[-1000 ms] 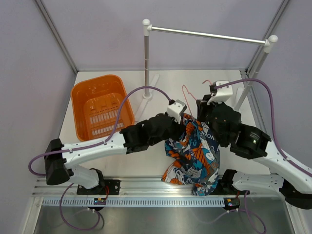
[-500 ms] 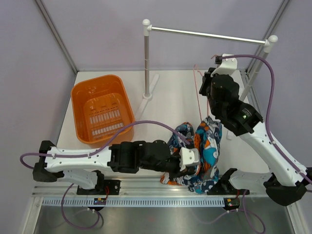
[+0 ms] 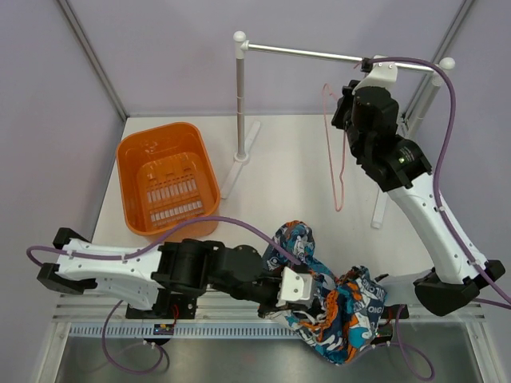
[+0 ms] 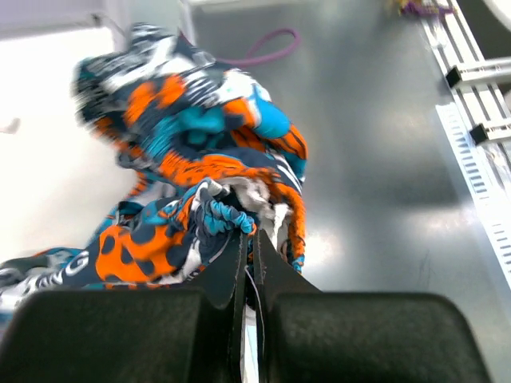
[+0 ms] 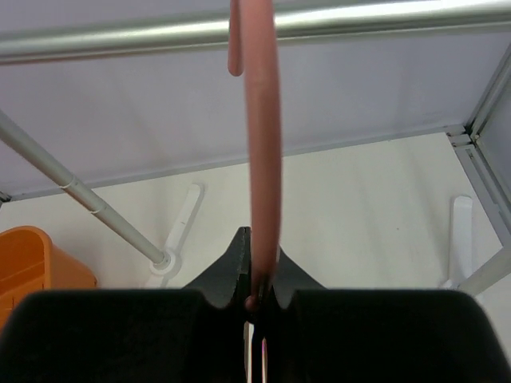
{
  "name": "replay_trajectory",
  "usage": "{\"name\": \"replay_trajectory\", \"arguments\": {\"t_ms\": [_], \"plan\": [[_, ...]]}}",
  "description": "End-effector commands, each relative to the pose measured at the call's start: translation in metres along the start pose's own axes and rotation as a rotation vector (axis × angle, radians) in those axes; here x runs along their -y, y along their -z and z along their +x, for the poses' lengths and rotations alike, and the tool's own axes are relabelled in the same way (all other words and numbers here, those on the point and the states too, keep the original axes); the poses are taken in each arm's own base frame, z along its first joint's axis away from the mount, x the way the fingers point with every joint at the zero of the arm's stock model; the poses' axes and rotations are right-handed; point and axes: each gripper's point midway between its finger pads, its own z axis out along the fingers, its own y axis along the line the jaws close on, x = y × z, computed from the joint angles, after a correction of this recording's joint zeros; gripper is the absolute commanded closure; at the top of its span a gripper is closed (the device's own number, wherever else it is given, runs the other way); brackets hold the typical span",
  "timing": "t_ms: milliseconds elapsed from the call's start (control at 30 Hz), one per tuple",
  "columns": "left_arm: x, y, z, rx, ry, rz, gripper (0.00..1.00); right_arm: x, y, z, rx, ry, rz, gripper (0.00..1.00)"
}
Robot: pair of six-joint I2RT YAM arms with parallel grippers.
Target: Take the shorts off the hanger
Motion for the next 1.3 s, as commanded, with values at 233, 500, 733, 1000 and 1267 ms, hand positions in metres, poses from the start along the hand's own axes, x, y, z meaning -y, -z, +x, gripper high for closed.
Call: {"name": "replay_trajectory", "arguments": {"t_ms": [233,500,733,1000,1267], "plan": [[-0.114,0.164,-0.117,0.411,-0.008,-0.798,1.0,0.025,0.01,-0.04,0.041,-0.044,0.016,1.0],[-0.189,0.317,-0.176,0.543,0.034,-1.356,1.0,0.033,0.029,-0.011,-0.016,-0.053,-0.017,1.0],[-0.196,0.457,-0.241,0.744,-0.046,-1.781,1.0,0.03,0.041,0.011,-0.085,-0.044,-0.077,1.0],[-0.149,0.546,-0.281,1.083,-0.148,-1.955,1.0,0.025,0.05,0.017,-0.116,-0.054,-0.122,1.0],[-0.173,0.567,-0.258,0.985,-0.204,-2.18,1.0,0.021,0.048,0.023,-0.133,-0.047,-0.144,1.0]]}}
